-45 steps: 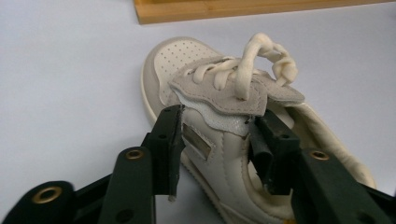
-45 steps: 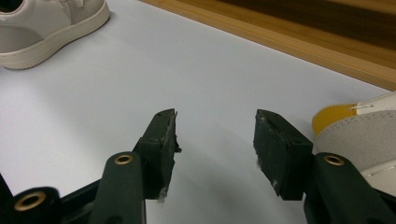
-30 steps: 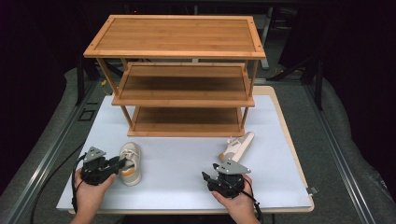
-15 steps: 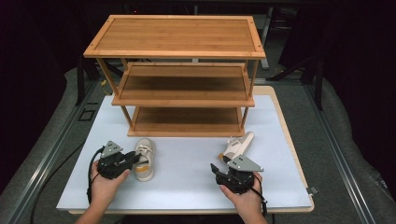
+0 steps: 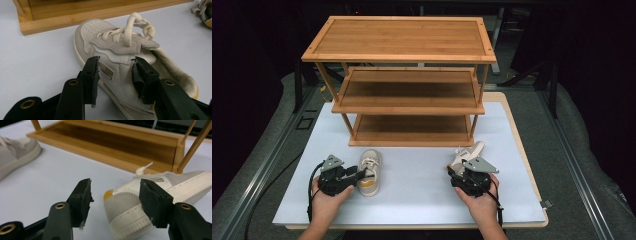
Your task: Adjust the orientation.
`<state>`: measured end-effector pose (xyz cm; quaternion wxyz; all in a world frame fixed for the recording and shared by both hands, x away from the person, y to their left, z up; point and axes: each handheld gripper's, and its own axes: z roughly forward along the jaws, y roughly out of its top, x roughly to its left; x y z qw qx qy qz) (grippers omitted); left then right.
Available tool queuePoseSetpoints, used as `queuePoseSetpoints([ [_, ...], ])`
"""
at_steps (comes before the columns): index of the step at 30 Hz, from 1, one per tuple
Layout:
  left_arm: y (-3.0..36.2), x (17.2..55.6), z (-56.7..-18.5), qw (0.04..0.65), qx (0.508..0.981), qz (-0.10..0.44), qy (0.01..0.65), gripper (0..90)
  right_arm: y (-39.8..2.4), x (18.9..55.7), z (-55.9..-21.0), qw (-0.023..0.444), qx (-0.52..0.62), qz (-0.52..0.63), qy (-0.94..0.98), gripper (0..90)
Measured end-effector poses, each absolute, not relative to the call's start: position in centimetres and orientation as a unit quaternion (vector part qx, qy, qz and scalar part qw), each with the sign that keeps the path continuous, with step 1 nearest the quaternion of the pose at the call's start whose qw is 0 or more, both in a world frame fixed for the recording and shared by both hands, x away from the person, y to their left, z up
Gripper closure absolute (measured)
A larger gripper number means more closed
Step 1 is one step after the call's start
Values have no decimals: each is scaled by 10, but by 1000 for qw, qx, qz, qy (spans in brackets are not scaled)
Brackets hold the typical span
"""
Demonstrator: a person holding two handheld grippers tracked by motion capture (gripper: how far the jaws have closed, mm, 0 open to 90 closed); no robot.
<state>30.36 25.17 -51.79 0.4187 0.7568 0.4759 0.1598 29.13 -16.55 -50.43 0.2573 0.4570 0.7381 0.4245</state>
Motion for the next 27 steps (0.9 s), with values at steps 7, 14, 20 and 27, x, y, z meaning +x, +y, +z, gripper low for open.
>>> queuePoseSetpoints([
  [7,255,307,-521,433,750,133,482,564,-172,287,-505,256,458,425,737,434],
  [14,255,308,-521,434,751,129,481,581,-182,279,-503,246,478,429,726,433],
  [20,253,315,-520,436,756,120,473,594,-198,268,-503,230,498,425,720,427],
  [27,248,320,-520,439,758,115,469,594,-217,260,-502,226,532,431,693,414],
])
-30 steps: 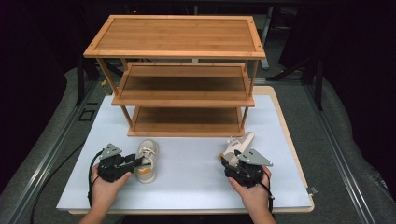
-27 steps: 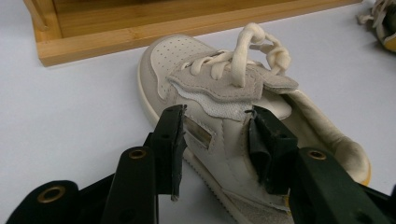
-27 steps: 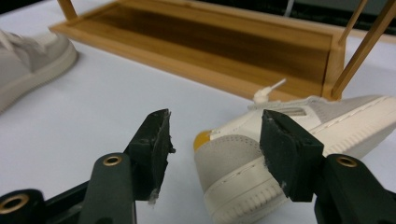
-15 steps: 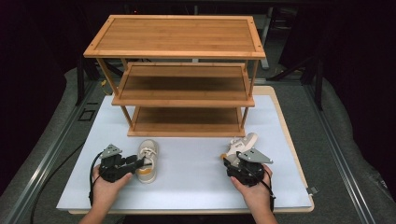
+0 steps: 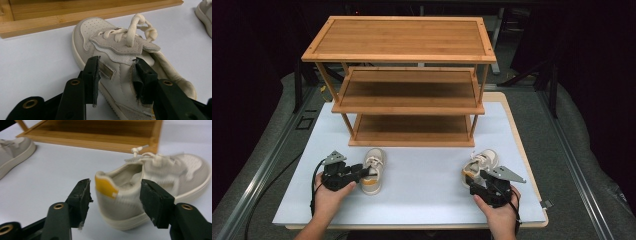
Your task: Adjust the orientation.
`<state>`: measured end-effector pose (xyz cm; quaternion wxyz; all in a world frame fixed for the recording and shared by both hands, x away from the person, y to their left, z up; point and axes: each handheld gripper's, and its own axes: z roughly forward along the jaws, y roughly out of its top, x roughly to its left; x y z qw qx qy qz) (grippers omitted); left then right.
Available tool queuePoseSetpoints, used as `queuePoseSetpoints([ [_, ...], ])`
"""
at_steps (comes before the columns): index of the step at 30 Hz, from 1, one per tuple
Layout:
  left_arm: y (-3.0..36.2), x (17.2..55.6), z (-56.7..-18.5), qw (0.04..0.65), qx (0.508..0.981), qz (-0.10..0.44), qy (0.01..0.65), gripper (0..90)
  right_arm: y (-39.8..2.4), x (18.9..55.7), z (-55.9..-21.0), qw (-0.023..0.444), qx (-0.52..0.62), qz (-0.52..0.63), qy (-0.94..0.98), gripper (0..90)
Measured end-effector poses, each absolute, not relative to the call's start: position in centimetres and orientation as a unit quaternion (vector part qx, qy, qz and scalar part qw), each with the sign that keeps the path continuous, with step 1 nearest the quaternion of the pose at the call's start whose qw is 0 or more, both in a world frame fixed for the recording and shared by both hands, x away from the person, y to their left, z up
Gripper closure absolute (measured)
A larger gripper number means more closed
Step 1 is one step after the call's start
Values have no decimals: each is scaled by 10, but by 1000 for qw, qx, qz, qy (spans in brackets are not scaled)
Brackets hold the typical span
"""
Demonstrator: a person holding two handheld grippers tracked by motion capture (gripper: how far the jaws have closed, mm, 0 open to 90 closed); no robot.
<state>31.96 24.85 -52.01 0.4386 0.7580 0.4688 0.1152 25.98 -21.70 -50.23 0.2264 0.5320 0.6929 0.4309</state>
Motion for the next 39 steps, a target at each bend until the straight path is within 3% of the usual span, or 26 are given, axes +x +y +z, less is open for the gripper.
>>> queuePoseSetpoints([
  [11,249,319,-521,440,757,114,469,594,-226,263,-505,241,580,446,638,450],
  [12,249,319,-521,441,756,114,469,593,-225,264,-504,258,586,435,633,449],
  [20,249,319,-521,441,755,117,471,593,-227,278,-515,251,608,407,634,449],
  [24,249,319,-521,442,756,115,469,593,-227,278,-516,272,613,377,639,470],
  [35,250,319,-522,444,755,112,470,591,-247,273,-515,263,631,380,623,513],
  [39,250,320,-523,444,753,108,473,577,-250,276,-520,227,635,387,629,533],
])
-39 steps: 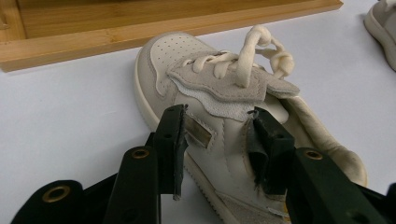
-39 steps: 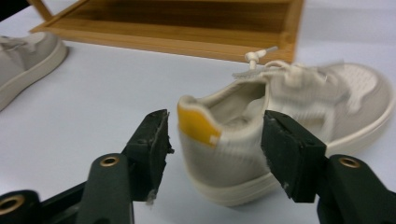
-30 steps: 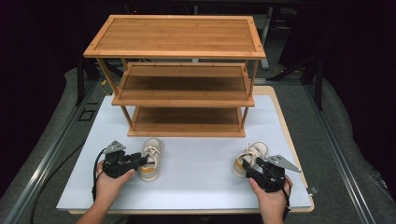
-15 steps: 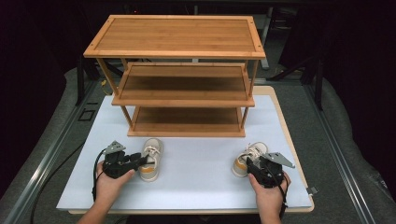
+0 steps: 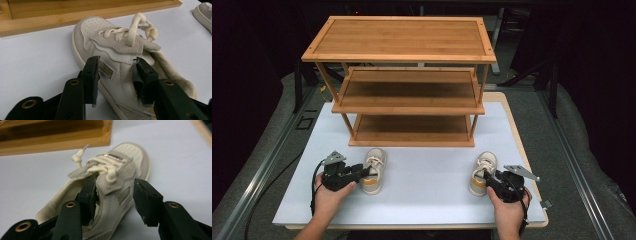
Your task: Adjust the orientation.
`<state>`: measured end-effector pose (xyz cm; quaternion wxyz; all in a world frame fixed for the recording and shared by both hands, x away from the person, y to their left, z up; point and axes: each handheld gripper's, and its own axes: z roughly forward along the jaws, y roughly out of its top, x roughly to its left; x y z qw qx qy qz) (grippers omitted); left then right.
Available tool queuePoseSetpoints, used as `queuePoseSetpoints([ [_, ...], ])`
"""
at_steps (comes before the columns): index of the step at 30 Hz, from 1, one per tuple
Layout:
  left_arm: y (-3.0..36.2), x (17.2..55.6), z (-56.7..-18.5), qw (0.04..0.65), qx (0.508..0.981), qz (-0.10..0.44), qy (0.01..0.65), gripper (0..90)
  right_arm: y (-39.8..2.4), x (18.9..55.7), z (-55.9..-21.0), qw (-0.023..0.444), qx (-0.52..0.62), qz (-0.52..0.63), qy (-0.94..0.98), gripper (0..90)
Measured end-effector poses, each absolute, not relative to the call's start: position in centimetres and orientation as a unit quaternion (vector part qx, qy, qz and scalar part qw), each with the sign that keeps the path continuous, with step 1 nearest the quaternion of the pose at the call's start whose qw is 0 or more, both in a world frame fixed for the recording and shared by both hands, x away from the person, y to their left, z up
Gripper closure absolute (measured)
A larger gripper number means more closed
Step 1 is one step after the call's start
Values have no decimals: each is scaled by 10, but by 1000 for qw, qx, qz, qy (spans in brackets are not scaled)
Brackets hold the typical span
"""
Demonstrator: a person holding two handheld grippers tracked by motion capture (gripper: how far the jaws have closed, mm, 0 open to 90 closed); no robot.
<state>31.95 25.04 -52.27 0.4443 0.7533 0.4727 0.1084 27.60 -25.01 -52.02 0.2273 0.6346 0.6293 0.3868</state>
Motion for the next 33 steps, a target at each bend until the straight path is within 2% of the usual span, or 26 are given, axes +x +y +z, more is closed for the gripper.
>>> queuePoseSetpoints([
  [6,251,321,-524,448,747,98,482,571,-249,281,-523,223,638,382,630,554],
  [12,245,320,-523,453,740,89,488,610,-242,283,-524,212,628,395,636,577],
  [15,230,315,-524,457,745,73,480,611,-217,286,-524,192,598,410,662,579],
  [21,206,310,-523,458,743,74,482,609,-170,293,-523,165,538,417,714,581],
  [33,180,307,-524,462,739,75,485,607,-118,304,-525,130,492,432,744,580],
])
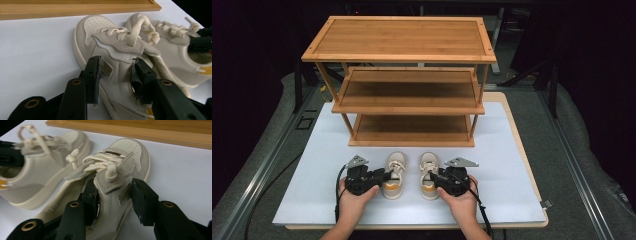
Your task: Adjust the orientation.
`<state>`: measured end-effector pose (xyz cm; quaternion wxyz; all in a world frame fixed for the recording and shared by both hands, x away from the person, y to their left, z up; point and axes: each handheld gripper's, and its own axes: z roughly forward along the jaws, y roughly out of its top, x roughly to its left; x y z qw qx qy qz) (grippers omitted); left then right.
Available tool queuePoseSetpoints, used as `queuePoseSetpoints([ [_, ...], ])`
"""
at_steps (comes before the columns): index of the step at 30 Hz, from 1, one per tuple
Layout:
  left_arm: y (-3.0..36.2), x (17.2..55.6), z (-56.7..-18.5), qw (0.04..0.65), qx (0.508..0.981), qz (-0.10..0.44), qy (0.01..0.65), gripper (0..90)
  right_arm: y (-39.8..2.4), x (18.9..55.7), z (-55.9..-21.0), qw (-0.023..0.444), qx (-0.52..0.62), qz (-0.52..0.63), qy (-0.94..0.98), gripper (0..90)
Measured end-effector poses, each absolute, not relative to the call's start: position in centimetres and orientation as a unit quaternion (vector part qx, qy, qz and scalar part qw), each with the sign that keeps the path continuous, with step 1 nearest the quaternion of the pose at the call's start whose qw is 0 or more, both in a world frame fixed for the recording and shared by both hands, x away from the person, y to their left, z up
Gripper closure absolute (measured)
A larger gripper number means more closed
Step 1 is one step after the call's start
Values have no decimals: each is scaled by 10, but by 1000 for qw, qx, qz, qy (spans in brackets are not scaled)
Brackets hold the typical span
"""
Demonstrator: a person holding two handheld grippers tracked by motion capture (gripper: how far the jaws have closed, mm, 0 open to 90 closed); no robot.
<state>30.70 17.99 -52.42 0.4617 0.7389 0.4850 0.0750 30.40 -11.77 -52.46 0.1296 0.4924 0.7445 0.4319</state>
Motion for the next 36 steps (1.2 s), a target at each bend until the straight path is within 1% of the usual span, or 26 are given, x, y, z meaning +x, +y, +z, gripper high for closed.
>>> queuePoseSetpoints([
  [4,166,302,-525,464,740,80,481,605,-104,304,-526,118,486,437,748,580],
  [6,165,300,-525,463,738,86,482,601,-99,301,-526,133,493,434,742,580],
  [7,164,299,-525,464,738,86,482,601,-99,301,-526,133,493,434,742,580],
  [8,165,297,-526,470,734,75,484,596,-98,298,-526,132,498,433,740,579],
  [10,164,295,-527,472,735,74,481,594,-99,297,-526,128,498,432,741,579],
  [16,164,294,-527,475,736,73,477,581,-97,292,-525,137,498,426,743,579],
  [19,160,292,-527,471,738,85,476,566,-92,286,-526,144,516,425,729,571],
  [20,157,290,-528,472,733,92,481,563,-91,284,-527,140,519,433,723,569],
  [21,157,289,-527,471,733,94,482,563,-88,282,-527,155,529,425,718,569],
  [22,158,290,-527,470,734,90,481,563,-87,281,-527,157,523,429,720,566],
  [23,159,291,-527,473,734,85,480,559,-85,281,-527,168,521,422,723,563],
  [26,162,292,-528,477,732,76,480,558,-92,284,-527,144,519,430,725,548],
  [28,163,293,-528,479,733,72,478,554,-93,284,-527,139,517,433,725,542],
  [29,163,293,-528,478,734,71,478,532,-94,285,-527,137,512,437,726,533],
  [31,163,293,-528,478,733,71,479,518,-94,284,-527,137,509,438,728,529],
  [36,163,292,-529,481,729,67,483,511,-95,282,-528,131,514,443,723,519],
])
